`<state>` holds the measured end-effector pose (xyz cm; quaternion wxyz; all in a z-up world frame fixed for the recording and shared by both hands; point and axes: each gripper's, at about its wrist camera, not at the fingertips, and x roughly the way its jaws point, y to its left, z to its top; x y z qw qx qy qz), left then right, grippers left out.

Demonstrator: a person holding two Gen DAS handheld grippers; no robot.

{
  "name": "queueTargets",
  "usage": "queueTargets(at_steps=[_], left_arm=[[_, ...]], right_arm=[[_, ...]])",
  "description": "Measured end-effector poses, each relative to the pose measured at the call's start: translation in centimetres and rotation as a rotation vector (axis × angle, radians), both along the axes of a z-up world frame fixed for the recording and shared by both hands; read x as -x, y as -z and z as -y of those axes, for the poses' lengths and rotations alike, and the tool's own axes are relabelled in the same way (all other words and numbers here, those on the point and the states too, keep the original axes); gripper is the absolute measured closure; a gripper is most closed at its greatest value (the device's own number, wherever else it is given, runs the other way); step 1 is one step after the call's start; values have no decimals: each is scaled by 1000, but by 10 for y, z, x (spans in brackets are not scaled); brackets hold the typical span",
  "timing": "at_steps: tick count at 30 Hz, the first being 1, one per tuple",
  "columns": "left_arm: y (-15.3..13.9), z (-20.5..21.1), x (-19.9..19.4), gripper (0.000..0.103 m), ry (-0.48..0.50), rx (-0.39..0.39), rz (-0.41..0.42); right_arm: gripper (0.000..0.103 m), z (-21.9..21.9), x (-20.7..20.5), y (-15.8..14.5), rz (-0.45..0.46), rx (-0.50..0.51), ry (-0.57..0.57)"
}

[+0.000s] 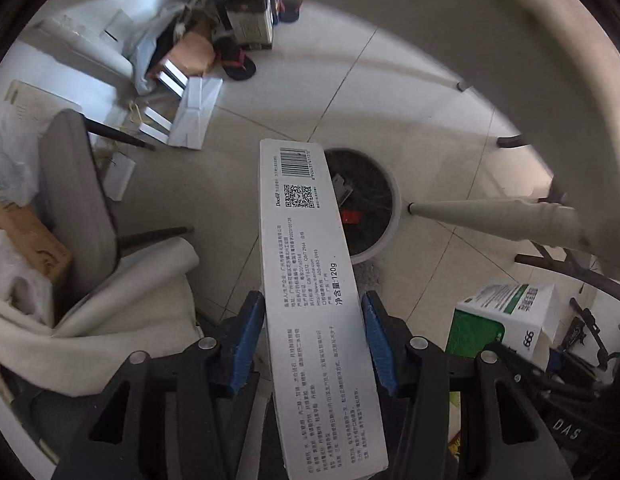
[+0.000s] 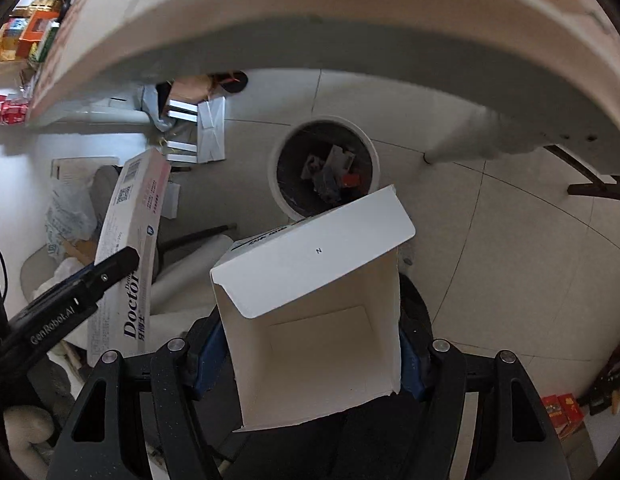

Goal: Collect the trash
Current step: 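Carry the tube box and white box over the trash bin, then open both tools to drop the tube box and white box into the bin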

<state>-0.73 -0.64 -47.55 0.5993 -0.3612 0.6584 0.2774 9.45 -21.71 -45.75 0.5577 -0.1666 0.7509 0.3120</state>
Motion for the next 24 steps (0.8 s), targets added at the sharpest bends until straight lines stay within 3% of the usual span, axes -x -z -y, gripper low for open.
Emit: queueTargets(at_steps=[5, 9, 13, 18, 20, 22, 23, 24], left_arm=[[96, -21, -12, 56, -77, 132, 42], [163, -34, -26, 56, -94, 187, 51], [206, -40, -39, 56, -80, 212, 38], [233, -43, -39, 54, -55, 233, 8], [234, -43, -39, 46, -47, 213, -8], [233, -46, -34, 21, -47, 180, -29], [229, -46, -31, 14, -43, 163, -38], [228, -46, -29, 5, -44, 152, -41]], right_arm=[[31, -11, -10, 92, 9, 45, 24], [31, -33, -31, 163, 22, 47, 30], [31, -56, -50, 225, 17, 50, 41], [22, -83, -62, 272, 5, 39, 43], [16, -88, -64, 285, 2, 44, 32], [10, -93, -63, 291, 38, 67, 17], [1, -94, -62, 292, 51, 77, 9], [0, -94, -63, 294, 66, 90, 5]])
